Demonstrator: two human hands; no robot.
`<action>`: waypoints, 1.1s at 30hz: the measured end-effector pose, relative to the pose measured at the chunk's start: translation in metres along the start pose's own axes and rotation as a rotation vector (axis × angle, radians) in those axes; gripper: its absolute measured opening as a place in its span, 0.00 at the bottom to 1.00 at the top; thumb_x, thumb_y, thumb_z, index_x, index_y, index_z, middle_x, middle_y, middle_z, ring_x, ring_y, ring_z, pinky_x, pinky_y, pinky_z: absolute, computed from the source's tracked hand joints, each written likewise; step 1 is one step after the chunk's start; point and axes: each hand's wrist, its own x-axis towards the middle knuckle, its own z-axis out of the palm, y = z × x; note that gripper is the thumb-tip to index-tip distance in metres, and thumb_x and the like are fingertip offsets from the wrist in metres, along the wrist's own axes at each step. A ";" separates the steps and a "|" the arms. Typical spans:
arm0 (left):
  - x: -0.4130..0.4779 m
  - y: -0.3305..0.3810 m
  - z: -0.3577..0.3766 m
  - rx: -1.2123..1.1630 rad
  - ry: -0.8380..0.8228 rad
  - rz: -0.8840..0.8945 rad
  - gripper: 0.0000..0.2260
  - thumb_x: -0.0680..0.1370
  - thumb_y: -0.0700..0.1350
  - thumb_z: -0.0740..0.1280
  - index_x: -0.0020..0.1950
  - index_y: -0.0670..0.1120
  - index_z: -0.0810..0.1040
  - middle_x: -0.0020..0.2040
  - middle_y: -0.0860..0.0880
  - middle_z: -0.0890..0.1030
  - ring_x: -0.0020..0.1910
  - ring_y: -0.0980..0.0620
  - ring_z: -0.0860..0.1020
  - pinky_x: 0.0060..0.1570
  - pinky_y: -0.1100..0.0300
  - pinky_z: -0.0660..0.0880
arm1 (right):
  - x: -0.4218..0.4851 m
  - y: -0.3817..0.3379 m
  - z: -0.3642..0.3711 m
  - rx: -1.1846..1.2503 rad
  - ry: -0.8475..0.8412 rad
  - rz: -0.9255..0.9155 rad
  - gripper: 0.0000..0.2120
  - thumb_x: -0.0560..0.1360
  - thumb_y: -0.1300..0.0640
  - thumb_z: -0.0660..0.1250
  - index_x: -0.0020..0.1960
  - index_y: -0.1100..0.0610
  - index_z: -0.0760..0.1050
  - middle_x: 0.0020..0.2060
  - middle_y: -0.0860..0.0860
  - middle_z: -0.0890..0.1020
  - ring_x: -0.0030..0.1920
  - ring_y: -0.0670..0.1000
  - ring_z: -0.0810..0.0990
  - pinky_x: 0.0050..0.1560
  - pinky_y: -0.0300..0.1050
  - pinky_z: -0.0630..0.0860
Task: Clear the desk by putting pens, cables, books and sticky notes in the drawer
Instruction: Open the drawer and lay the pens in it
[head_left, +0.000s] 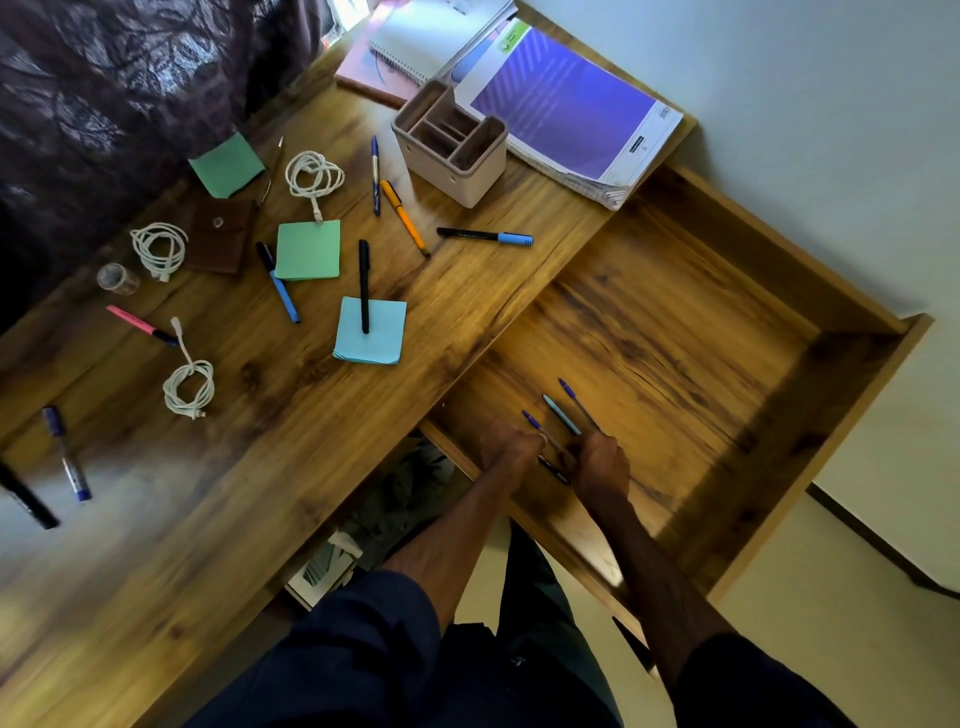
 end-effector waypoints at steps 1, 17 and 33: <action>0.000 0.000 0.000 0.009 -0.005 0.006 0.14 0.73 0.48 0.77 0.56 0.44 0.82 0.43 0.49 0.84 0.36 0.57 0.81 0.22 0.67 0.69 | 0.000 0.000 0.001 0.000 0.005 0.001 0.05 0.76 0.55 0.71 0.48 0.54 0.85 0.42 0.53 0.86 0.44 0.55 0.84 0.45 0.49 0.80; -0.007 0.003 -0.008 0.089 0.063 0.073 0.11 0.73 0.50 0.77 0.49 0.45 0.82 0.43 0.49 0.84 0.40 0.54 0.83 0.34 0.61 0.81 | 0.019 0.005 -0.006 -0.084 0.120 -0.009 0.08 0.77 0.52 0.70 0.51 0.55 0.85 0.43 0.53 0.82 0.42 0.54 0.80 0.38 0.43 0.71; -0.011 0.006 -0.020 0.125 0.049 0.153 0.06 0.76 0.46 0.74 0.49 0.44 0.82 0.44 0.49 0.84 0.42 0.55 0.84 0.40 0.63 0.82 | 0.018 0.006 -0.003 -0.057 0.084 0.006 0.08 0.77 0.50 0.70 0.51 0.52 0.84 0.41 0.50 0.83 0.38 0.49 0.78 0.37 0.42 0.70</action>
